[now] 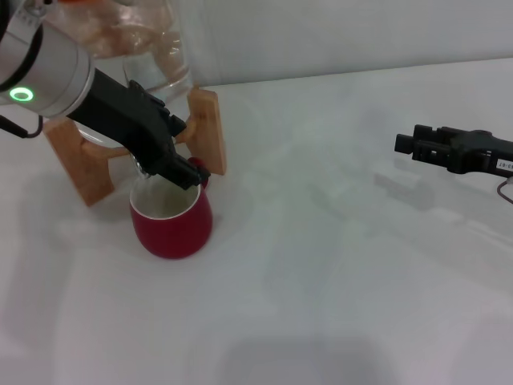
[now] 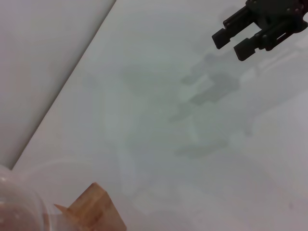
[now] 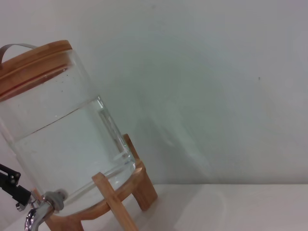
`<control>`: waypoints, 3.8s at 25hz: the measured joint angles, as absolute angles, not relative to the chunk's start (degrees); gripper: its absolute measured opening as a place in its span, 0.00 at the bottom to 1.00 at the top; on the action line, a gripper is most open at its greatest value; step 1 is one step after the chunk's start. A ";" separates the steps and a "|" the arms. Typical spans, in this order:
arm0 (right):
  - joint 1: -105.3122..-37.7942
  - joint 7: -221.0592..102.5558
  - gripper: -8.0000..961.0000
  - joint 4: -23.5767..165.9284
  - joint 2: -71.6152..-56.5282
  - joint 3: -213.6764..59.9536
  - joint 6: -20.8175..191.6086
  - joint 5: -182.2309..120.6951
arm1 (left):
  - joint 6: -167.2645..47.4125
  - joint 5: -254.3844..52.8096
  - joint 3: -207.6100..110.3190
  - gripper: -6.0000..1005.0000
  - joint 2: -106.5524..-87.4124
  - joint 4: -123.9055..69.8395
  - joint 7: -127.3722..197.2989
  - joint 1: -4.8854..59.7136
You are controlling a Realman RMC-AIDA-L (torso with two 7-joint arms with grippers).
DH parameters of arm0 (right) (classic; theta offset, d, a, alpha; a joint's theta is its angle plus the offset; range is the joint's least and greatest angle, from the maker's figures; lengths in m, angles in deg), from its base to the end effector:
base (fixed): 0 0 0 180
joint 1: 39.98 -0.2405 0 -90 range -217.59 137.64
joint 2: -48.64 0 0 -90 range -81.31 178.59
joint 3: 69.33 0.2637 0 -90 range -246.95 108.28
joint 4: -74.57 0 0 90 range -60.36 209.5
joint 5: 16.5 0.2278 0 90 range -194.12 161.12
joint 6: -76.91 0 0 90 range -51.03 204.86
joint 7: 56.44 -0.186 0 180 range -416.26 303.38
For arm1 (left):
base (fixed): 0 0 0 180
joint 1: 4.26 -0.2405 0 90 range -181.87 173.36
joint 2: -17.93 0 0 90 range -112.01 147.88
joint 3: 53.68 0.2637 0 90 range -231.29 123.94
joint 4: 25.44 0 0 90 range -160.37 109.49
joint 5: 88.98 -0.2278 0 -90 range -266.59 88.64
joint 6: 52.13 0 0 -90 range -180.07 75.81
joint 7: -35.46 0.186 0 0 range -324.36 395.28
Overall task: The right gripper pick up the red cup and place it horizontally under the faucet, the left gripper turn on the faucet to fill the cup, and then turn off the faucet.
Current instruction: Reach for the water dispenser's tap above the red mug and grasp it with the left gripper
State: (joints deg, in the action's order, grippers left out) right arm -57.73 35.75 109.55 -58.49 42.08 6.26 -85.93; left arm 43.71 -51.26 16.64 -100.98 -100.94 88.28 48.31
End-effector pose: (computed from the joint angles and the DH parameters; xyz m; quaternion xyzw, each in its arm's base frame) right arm 0.3232 0.3780 0.0327 -0.8315 0.3649 0.3215 0.2687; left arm -0.0745 0.4166 -0.0253 -0.9826 -0.0826 0.1186 0.1164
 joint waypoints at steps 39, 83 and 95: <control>-57.65 35.75 0.63 109.56 -58.40 42.73 6.43 -85.92 | 42.02 -51.85 17.28 0.79 -101.08 -104.46 88.67 48.28; -57.60 35.75 0.63 109.55 -58.27 42.97 6.51 -85.93 | 42.41 -50.74 25.15 0.79 -101.34 -113.45 86.34 43.34; -57.73 35.34 0.63 109.46 -57.94 43.43 6.71 -85.94 | 45.05 -49.09 28.55 0.79 -101.33 -120.56 84.68 38.27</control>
